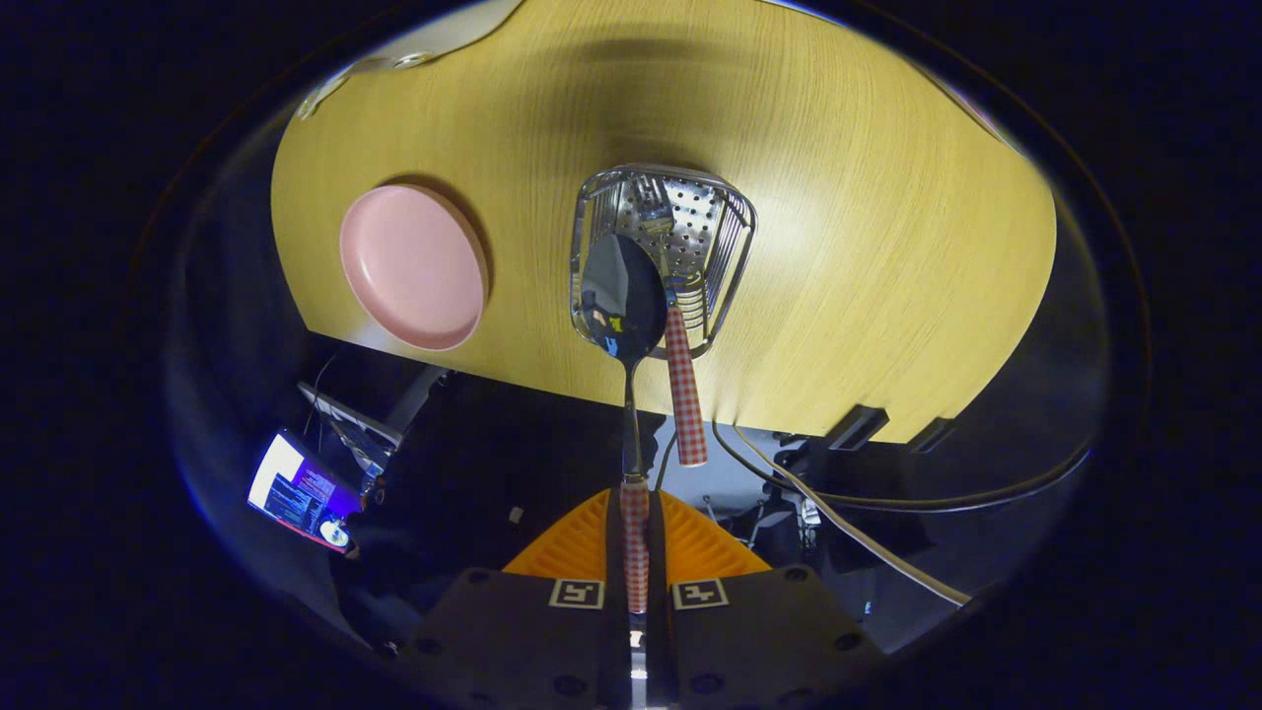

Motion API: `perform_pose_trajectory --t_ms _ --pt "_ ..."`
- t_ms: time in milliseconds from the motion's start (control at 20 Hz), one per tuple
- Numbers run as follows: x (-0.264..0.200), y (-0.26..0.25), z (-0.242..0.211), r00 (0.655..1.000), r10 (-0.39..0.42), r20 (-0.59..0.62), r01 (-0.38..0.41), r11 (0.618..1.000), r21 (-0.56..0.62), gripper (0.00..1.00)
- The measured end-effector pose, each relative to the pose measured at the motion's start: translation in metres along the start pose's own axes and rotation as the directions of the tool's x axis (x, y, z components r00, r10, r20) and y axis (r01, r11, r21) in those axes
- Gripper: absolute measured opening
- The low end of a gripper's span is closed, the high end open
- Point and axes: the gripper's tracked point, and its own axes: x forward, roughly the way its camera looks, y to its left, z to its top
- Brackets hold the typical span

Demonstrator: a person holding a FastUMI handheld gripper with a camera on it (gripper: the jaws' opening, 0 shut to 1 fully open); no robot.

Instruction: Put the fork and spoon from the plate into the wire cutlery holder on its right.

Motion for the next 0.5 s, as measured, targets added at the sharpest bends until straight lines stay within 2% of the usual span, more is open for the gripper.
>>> perform_pose_trajectory --t_ms 200,500 --pt "0.008 -0.004 0.016 0.998 -0.037 -0.059 0.038 0.999 0.021 0.11" --pt "0.013 -0.005 0.038 0.998 -0.014 -0.061 0.016 0.999 0.042 0.13"
